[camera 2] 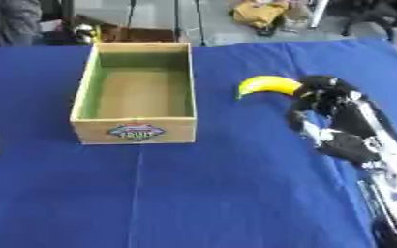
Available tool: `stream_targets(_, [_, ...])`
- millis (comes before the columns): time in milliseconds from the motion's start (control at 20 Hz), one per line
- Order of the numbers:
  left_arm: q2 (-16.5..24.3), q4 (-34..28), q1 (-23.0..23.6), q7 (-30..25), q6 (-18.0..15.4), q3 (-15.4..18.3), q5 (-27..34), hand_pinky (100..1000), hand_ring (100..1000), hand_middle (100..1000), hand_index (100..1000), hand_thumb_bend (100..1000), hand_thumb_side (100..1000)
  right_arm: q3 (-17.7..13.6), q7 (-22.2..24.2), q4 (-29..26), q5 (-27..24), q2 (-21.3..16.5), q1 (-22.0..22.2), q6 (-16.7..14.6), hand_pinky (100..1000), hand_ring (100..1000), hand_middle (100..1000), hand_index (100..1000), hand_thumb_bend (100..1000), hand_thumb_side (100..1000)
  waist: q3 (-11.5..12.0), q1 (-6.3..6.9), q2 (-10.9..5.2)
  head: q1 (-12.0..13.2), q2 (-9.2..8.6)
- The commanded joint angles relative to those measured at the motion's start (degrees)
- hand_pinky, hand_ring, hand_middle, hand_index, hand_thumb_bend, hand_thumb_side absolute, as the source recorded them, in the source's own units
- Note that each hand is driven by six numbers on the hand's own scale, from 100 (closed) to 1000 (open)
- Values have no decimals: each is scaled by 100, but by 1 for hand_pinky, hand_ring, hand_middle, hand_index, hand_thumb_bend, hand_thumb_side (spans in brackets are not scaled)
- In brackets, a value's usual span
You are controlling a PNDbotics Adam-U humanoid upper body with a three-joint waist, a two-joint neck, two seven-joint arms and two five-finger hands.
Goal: Pick up objects on the table and place them in the box.
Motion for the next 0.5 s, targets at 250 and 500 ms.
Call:
stream_targets(250, [83, -54, -6, -22, 1, -37, -6, 650, 710, 631, 705, 260, 1000, -2, 94, 637, 184, -1303, -549, -208, 646, 588, 619, 768, 438, 209, 61, -28, -131, -111, 74])
stream_targets(500, [81, -46, -8, -63, 12, -83, -3, 650, 710, 631, 705, 259, 1000, 214, 434, 1401, 182, -1967, -1177, -182, 663, 611, 629, 768, 438, 199, 162, -42, -148, -177, 92])
